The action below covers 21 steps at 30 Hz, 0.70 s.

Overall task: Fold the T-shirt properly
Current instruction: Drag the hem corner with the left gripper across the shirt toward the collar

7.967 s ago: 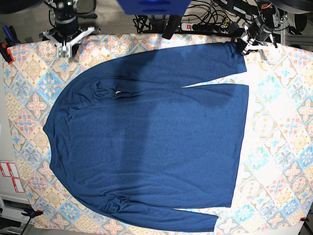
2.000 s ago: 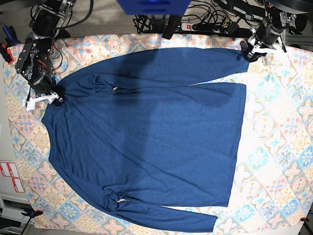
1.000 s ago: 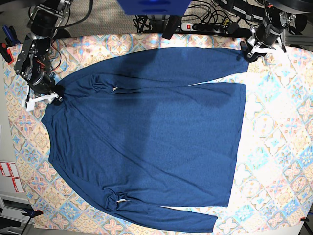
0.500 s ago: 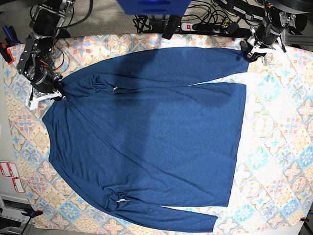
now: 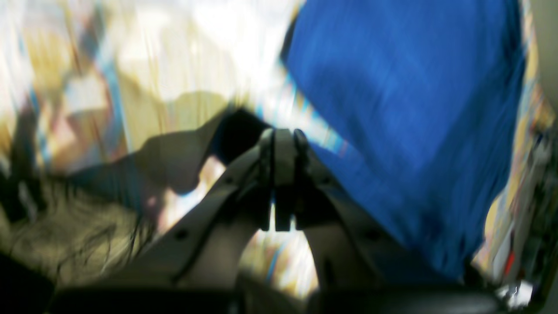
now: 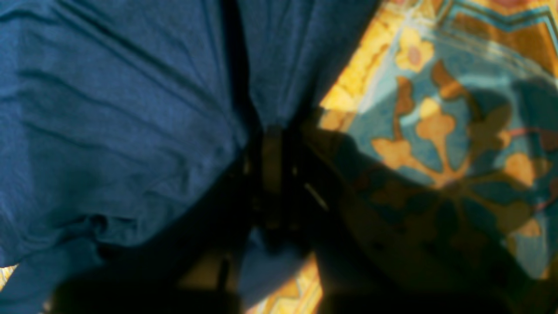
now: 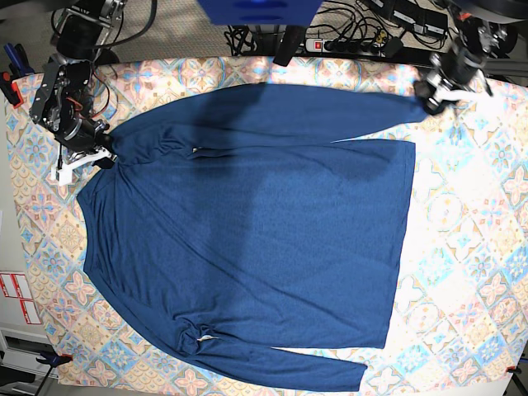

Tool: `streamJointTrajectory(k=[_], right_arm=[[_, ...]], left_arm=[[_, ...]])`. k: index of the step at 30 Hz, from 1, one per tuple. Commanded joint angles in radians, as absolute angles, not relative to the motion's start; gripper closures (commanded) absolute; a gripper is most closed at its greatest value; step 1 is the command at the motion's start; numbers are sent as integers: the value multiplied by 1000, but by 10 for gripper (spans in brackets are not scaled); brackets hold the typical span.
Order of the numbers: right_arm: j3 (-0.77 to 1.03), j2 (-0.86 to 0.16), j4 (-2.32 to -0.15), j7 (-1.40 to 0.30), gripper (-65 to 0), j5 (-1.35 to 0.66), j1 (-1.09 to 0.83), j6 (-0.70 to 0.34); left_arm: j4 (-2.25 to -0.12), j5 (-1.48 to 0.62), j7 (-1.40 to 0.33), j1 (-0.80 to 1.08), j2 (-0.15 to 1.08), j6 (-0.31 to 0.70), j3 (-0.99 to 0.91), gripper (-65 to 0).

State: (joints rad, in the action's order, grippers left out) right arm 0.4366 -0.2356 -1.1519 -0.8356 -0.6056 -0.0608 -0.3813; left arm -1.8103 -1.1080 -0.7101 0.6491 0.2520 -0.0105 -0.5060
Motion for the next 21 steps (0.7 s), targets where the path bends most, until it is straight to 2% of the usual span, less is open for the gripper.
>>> streamJointTrajectory(k=[1,10,14,21], right_arm=[[440,-249,-1164,-829,-4,-615,-48,-386],[440,-251,-1162,-826,-3,-615,-45,-386],[440,-251,-1162,-823,-3,-615,-44,-386],[440,-249,-1162,-822,-3,-615,-10,-387]], left_arm=[[-1831,-1121,-702,639,265,-1,-510,0],[-1847,-1119,-704,469,303,-1,-504,0],[-1840,-1118,-766,363,300,-1,-503,0],[-1701,-1118,-789,229,302,-1,-481,0]])
